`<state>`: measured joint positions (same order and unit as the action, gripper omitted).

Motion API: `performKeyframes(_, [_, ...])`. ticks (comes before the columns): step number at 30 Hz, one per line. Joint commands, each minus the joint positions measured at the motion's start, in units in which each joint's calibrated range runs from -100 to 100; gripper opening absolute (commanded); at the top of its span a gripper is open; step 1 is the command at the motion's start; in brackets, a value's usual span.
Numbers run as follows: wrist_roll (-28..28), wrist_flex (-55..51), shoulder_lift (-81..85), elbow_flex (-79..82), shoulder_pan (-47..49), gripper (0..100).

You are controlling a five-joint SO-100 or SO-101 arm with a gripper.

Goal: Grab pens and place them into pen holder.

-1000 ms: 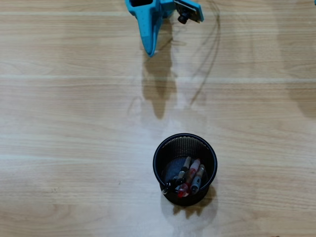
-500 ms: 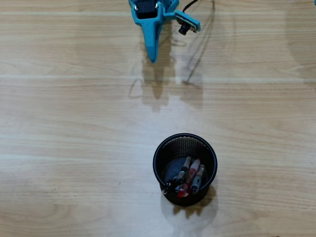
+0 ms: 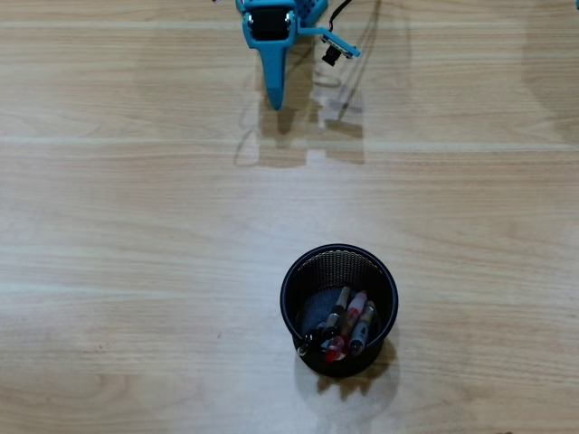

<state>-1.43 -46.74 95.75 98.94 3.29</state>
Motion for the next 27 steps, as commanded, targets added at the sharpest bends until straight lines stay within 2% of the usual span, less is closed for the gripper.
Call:
performKeyframes(1, [0.33, -2.78, 2.63, 0.43, -0.32, 2])
performKeyframes(5, [0.33, -5.33, 3.65, 0.25, 0.05, 2])
performKeyframes(27, [0.38, -4.78, 3.65, 0.34, 0.05, 2])
